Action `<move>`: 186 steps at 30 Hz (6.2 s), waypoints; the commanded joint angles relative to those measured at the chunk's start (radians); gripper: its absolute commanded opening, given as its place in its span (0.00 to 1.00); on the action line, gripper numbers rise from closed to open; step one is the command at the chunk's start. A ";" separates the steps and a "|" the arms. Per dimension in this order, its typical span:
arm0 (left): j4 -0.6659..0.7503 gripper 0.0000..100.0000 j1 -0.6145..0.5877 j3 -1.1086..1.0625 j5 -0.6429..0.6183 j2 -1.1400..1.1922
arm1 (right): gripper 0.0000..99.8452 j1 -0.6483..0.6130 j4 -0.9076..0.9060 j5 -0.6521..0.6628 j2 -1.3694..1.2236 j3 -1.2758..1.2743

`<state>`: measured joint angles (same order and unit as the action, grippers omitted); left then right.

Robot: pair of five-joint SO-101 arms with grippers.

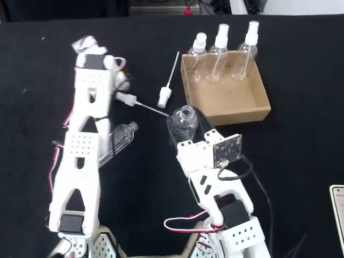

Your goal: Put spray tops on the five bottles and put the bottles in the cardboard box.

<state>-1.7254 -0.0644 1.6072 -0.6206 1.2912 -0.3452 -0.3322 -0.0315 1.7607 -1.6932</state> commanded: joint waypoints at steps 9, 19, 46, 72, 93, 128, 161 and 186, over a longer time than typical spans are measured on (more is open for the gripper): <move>0.017 0.20 -0.145 0.058 0.163 -0.029 | 0.02 0.014 0.002 0.008 0.024 0.002; -0.038 0.21 -0.067 0.050 0.196 -0.175 | 0.02 0.014 0.002 0.008 0.024 0.002; 0.123 0.28 0.122 -0.679 -0.020 -0.609 | 0.02 0.011 -0.002 0.009 0.024 0.002; 0.486 0.26 0.061 -1.000 -0.089 -0.580 | 0.02 0.011 -0.003 0.009 0.024 0.004; 0.522 0.09 0.054 -0.989 -0.081 -0.542 | 0.02 0.011 -0.003 0.009 0.024 0.004; -0.034 0.09 -0.742 -0.657 1.105 -0.588 | 0.02 0.009 -0.005 0.009 0.016 0.004; -0.034 0.26 -0.952 -0.995 1.629 -0.623 | 0.02 0.009 -0.005 0.009 0.016 0.004; 0.000 0.25 -1.012 -0.947 1.677 -0.470 | 0.02 0.009 -0.005 0.009 0.016 0.004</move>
<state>-1.7192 -1.0694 0.6160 1.0472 0.8247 -0.3452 -0.3322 -0.0315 1.7607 -1.6932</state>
